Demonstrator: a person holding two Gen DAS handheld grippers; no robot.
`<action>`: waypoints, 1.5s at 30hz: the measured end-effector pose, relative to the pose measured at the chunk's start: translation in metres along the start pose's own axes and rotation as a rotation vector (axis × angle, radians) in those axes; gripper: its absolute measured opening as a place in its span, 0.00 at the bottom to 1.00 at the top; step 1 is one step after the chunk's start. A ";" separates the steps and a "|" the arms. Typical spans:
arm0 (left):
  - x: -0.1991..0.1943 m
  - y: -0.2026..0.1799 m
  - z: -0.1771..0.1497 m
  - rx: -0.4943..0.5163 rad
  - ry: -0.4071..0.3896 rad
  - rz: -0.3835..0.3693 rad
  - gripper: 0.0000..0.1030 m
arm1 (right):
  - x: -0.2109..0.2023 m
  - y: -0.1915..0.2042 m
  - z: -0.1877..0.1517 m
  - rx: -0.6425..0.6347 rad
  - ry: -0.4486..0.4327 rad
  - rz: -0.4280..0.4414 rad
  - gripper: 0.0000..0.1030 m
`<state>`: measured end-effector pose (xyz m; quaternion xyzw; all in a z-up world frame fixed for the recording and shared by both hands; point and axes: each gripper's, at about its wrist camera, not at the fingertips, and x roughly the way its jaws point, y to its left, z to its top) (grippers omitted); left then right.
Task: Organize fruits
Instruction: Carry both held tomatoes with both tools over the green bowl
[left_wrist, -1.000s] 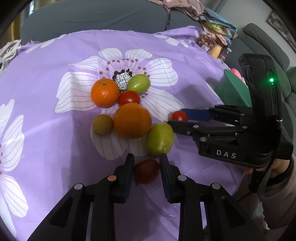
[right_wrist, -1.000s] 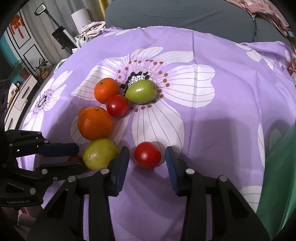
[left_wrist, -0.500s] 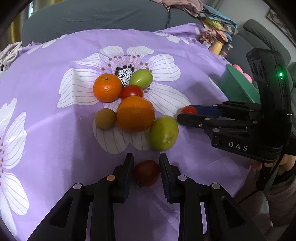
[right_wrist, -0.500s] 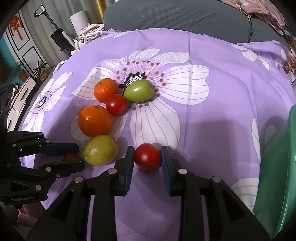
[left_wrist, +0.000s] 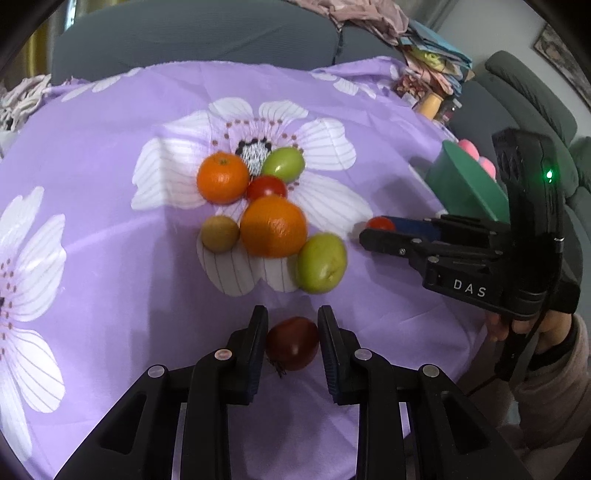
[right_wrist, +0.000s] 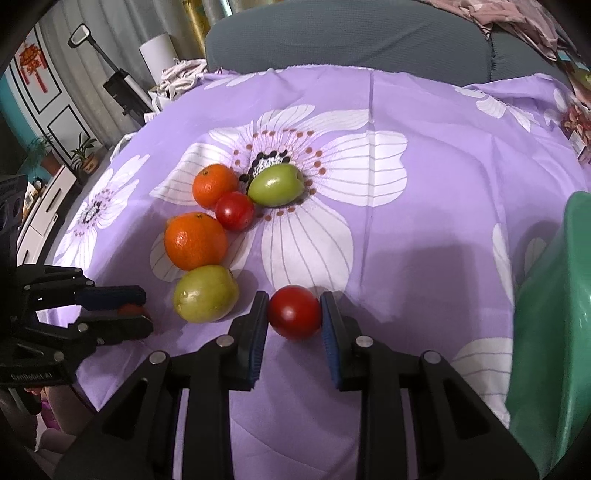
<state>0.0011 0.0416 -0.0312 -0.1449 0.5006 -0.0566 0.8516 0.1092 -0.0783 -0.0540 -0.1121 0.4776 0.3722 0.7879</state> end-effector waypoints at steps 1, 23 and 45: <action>-0.002 -0.002 0.001 0.005 -0.005 -0.003 0.27 | -0.003 -0.001 0.000 0.004 -0.009 0.001 0.27; -0.028 -0.079 0.073 0.151 -0.141 -0.087 0.27 | -0.096 -0.039 -0.016 0.097 -0.235 -0.041 0.27; 0.037 -0.218 0.126 0.395 -0.041 -0.244 0.27 | -0.152 -0.134 -0.066 0.322 -0.341 -0.193 0.28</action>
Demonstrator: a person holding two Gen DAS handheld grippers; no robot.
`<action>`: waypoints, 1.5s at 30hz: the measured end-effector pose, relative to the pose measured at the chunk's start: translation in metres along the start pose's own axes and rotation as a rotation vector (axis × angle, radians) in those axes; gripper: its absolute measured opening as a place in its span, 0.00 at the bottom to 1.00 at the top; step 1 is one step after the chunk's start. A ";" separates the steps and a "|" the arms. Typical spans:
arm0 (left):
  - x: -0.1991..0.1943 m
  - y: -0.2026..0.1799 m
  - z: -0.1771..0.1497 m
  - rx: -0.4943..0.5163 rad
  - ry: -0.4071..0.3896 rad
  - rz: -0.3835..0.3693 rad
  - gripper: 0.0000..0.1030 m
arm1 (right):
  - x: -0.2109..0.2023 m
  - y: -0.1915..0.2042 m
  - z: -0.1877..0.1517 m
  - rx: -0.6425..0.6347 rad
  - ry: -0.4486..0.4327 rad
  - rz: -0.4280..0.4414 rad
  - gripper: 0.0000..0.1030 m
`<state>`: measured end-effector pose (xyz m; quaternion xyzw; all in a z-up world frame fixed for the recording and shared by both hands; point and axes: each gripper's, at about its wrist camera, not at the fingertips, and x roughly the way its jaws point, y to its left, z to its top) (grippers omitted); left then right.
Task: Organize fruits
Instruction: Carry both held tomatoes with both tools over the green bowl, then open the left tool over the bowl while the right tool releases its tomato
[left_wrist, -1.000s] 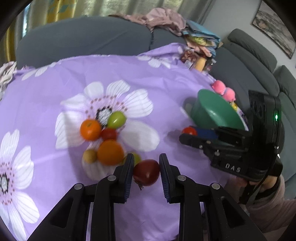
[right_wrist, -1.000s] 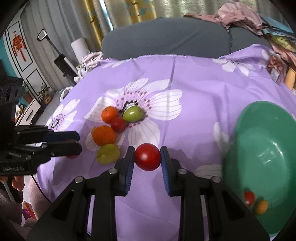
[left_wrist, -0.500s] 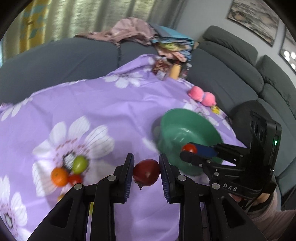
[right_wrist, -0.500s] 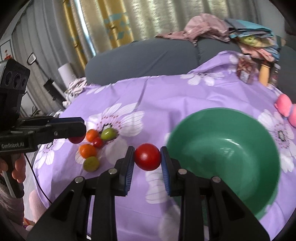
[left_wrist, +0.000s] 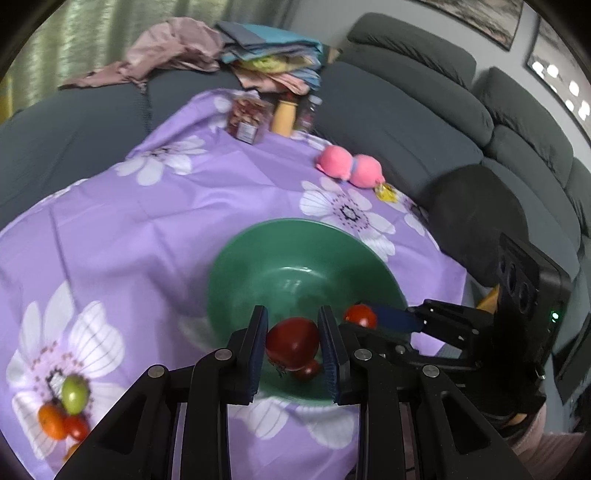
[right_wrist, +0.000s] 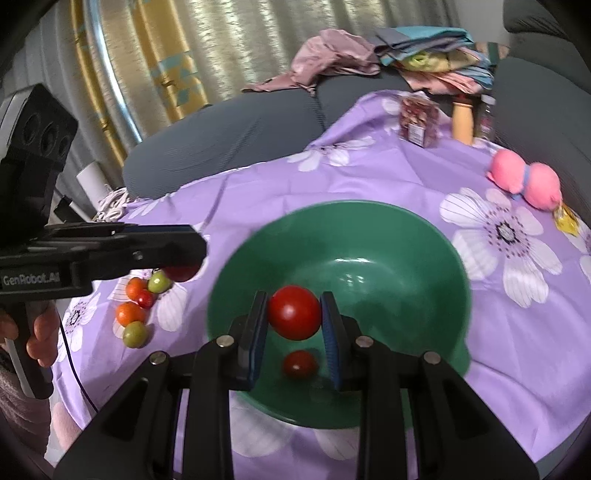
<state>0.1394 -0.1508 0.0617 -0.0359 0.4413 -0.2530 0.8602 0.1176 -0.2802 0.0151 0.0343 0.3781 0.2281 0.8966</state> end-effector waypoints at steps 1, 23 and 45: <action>0.006 -0.002 0.001 0.006 0.012 -0.001 0.27 | 0.000 -0.002 -0.001 0.006 0.001 -0.002 0.28; 0.014 -0.006 -0.010 -0.032 0.045 0.071 0.56 | -0.013 -0.017 -0.010 0.052 -0.012 -0.032 0.45; -0.061 0.065 -0.085 -0.273 0.011 0.282 0.85 | -0.027 0.045 -0.016 -0.057 -0.033 0.104 0.70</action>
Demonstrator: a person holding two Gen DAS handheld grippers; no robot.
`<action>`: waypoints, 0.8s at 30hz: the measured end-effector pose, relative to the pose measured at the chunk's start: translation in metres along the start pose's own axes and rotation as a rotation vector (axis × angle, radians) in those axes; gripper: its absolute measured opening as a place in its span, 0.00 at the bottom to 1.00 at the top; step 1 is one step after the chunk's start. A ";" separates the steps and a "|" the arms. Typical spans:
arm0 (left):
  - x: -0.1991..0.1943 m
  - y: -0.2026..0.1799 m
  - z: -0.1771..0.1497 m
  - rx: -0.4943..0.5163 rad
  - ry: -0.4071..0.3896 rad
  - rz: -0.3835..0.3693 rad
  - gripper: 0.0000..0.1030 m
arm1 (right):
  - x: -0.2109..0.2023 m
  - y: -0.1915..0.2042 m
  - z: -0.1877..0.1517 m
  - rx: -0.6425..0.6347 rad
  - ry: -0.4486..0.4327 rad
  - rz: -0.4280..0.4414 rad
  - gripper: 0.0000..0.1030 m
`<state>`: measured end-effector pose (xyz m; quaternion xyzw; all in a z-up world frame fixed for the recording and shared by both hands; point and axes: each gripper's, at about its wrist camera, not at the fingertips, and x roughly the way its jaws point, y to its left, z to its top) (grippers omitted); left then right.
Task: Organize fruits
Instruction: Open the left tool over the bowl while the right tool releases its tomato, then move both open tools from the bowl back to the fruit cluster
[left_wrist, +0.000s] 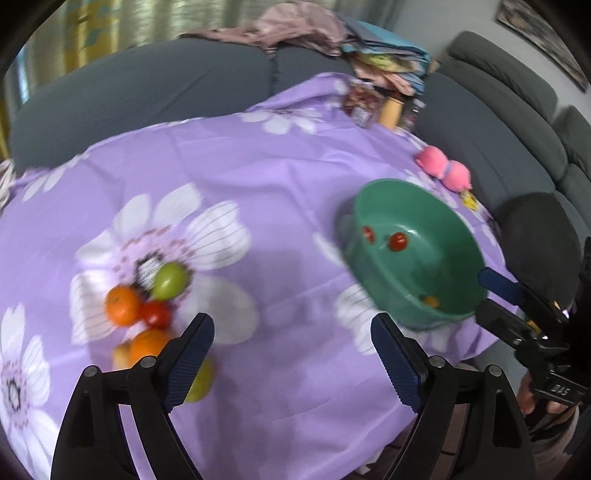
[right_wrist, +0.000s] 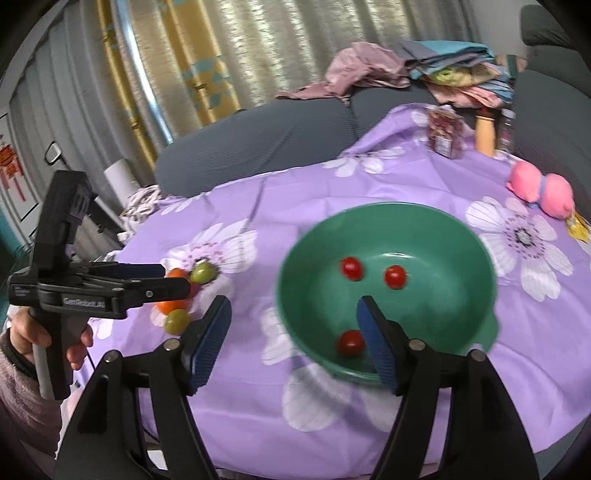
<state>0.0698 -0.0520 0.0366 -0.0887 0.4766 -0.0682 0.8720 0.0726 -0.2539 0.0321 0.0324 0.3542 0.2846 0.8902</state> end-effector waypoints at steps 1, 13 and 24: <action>-0.002 0.005 -0.003 -0.016 -0.001 0.004 0.85 | 0.001 0.006 0.000 -0.012 0.003 0.013 0.71; -0.015 0.040 -0.028 -0.112 -0.006 -0.010 0.95 | 0.017 0.061 -0.005 -0.119 0.059 0.101 0.74; -0.011 0.066 -0.047 -0.168 0.011 -0.030 0.95 | 0.041 0.088 -0.016 -0.163 0.144 0.111 0.74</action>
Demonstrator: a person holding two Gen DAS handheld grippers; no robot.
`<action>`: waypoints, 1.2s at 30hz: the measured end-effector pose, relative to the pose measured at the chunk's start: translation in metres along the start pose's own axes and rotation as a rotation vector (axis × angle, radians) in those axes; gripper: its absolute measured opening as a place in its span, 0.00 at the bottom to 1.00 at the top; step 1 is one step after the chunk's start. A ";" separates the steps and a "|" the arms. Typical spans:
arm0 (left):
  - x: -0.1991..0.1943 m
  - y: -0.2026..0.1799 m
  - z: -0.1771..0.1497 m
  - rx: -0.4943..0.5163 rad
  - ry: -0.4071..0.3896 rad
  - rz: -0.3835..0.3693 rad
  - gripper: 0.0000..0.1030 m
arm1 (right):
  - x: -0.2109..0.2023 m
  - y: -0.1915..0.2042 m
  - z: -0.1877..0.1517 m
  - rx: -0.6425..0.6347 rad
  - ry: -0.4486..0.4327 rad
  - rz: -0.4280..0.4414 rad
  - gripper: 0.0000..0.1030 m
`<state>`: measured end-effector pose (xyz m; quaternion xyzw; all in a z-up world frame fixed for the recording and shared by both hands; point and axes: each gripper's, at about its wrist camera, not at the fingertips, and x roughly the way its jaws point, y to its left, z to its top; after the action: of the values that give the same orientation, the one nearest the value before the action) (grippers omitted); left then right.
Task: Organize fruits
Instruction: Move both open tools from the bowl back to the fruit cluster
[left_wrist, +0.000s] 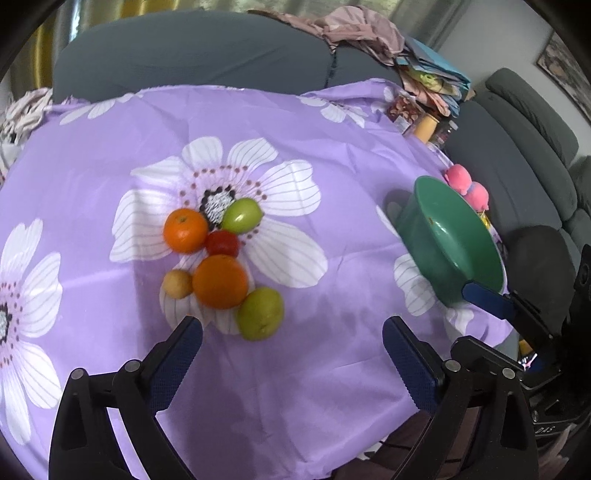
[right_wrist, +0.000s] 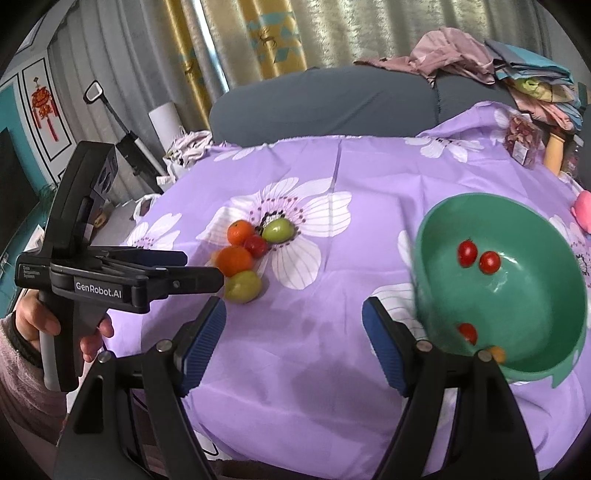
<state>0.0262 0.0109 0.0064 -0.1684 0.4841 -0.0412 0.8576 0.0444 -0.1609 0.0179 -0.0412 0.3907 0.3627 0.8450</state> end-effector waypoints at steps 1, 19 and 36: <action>0.001 0.003 -0.001 -0.008 0.003 -0.002 0.95 | 0.003 0.001 0.000 -0.003 0.008 0.001 0.74; 0.013 0.022 -0.004 -0.042 0.025 -0.068 0.95 | 0.051 0.013 0.004 -0.043 0.119 -0.006 0.75; 0.019 0.025 0.008 -0.058 0.030 -0.191 0.95 | 0.083 0.014 0.011 -0.061 0.169 0.022 0.75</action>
<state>0.0409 0.0322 -0.0136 -0.2379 0.4798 -0.1111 0.8372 0.0778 -0.0984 -0.0286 -0.0930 0.4497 0.3791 0.8033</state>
